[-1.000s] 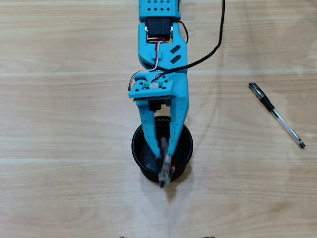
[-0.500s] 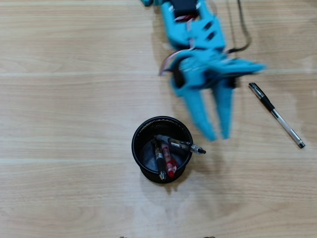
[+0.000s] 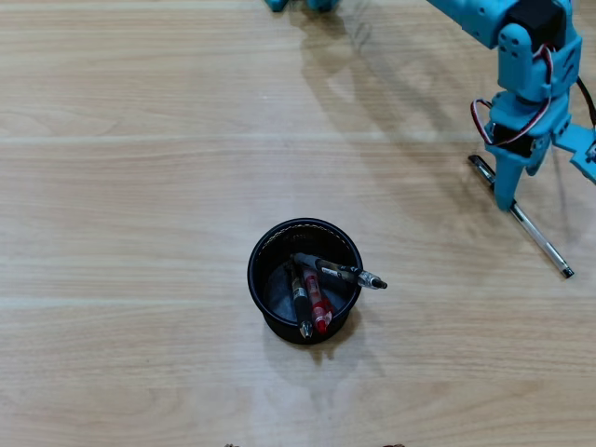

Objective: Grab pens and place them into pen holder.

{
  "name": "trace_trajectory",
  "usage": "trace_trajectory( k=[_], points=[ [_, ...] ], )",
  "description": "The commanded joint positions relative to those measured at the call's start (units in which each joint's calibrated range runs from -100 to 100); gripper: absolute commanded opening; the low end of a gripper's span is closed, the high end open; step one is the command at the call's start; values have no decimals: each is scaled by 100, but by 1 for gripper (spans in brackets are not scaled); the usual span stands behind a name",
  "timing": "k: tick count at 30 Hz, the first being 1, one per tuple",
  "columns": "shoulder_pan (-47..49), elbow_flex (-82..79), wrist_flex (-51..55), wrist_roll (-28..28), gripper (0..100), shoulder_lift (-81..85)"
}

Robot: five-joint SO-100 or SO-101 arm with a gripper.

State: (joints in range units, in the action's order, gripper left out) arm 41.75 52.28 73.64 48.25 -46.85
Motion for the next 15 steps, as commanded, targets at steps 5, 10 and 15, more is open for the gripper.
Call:
trace_trajectory(
  k=[5, 10, 15],
  points=[
    [-5, 290, 57, 266, 24, -404],
    [-62, 290, 57, 266, 21, -734],
    [-199, 290, 117, 716, 4, -996]
  ],
)
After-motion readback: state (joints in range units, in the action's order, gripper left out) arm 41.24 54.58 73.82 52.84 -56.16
